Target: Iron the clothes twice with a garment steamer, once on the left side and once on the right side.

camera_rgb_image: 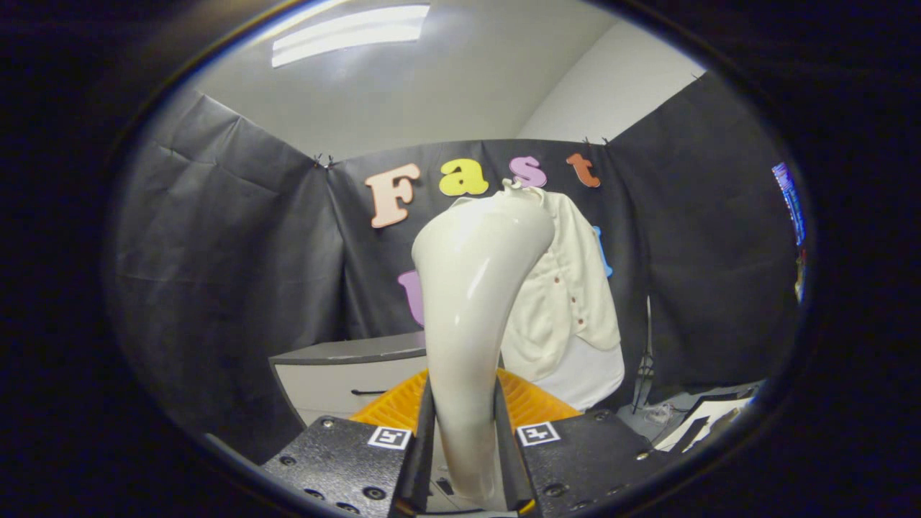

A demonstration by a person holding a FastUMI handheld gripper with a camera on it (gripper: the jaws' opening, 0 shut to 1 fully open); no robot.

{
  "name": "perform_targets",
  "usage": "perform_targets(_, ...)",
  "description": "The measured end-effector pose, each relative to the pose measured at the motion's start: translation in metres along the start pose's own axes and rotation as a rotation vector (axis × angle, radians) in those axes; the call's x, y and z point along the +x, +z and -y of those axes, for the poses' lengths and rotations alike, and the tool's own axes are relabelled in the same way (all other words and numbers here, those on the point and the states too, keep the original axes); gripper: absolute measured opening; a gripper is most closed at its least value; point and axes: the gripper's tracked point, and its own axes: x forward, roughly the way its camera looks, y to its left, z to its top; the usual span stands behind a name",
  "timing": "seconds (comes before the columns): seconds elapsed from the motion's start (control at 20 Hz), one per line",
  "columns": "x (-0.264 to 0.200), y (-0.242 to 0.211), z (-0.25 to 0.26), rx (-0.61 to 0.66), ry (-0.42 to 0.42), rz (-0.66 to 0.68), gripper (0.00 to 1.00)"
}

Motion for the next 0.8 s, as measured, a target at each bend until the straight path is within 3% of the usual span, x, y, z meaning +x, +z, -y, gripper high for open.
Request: perform_targets(0.8, -0.006, -0.013, 0.003, 0.017, 0.023, -0.012, 0.39)
